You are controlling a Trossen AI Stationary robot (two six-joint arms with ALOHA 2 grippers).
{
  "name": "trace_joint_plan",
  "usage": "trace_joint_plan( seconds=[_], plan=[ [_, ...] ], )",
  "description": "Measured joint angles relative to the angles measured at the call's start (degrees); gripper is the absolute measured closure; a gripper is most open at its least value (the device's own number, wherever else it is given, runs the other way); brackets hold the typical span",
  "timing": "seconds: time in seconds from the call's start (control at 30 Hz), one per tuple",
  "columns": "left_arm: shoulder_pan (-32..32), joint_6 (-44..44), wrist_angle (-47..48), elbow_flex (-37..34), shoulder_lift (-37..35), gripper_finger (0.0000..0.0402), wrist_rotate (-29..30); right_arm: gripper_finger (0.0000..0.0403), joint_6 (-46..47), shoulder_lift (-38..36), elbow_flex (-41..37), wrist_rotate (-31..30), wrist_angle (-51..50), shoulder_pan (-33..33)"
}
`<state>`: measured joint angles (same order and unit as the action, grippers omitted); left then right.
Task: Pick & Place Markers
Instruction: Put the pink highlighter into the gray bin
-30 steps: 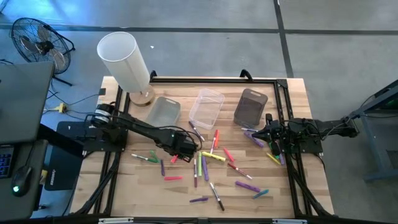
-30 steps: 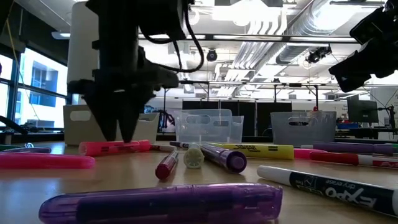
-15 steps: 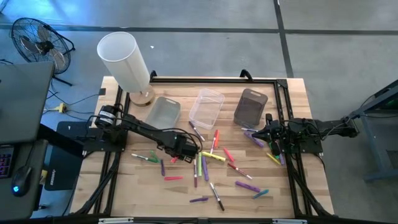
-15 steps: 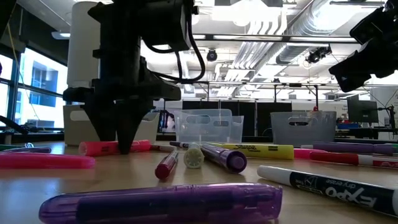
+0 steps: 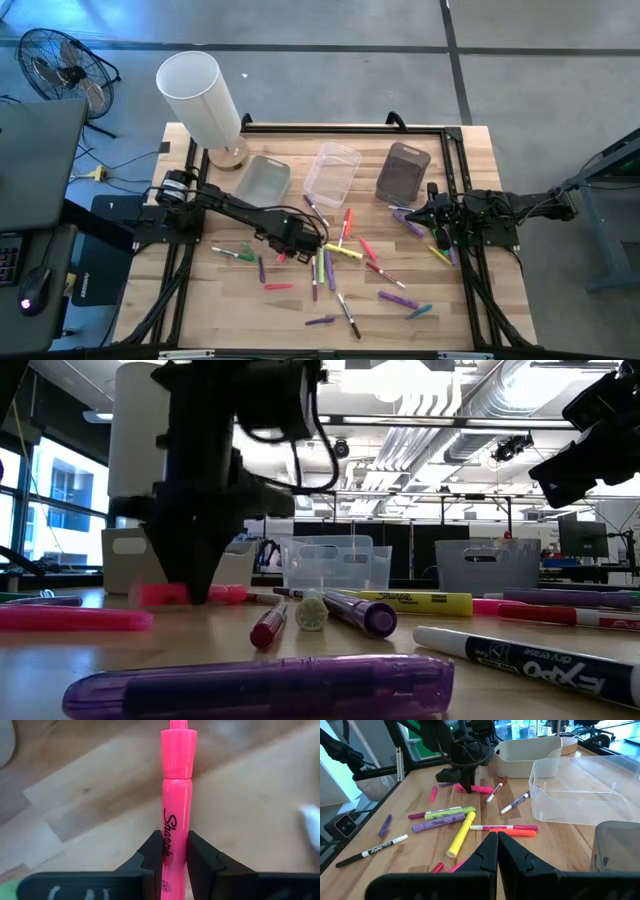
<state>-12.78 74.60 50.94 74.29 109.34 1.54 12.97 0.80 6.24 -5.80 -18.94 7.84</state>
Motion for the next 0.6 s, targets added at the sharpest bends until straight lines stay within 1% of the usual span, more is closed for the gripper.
trace_joint_plan(
  seconds=[0.1,0.2,0.3,0.4,0.5,0.6],
  plan=[
    [-0.06,-3.90,3.30,5.73,-0.19,0.0347,0.31,0.0402,0.00,0.00,0.02,0.00,-0.01,0.02],
    [0.03,-8.27,10.03,12.68,-0.19,0.0347,2.34,0.0402,0.00,0.00,0.01,0.00,-0.01,0.01],
    [0.03,-12.94,17.36,20.24,-0.32,0.0347,7.14,0.0402,0.00,0.00,0.00,0.00,-0.02,0.00],
    [0.74,-16.25,25.57,26.37,-0.34,0.0347,13.83,0.0402,0.00,0.00,0.00,0.00,-0.02,0.02],
    [3.18,-17.80,32.60,27.39,-3.79,0.0347,17.27,0.0402,0.00,0.00,0.02,-0.02,-0.02,0.01],
    [6.84,-19.47,32.60,23.37,-8.97,0.0347,19.40,0.0402,0.00,0.00,0.02,0.00,-0.02,0.02]
  ],
)
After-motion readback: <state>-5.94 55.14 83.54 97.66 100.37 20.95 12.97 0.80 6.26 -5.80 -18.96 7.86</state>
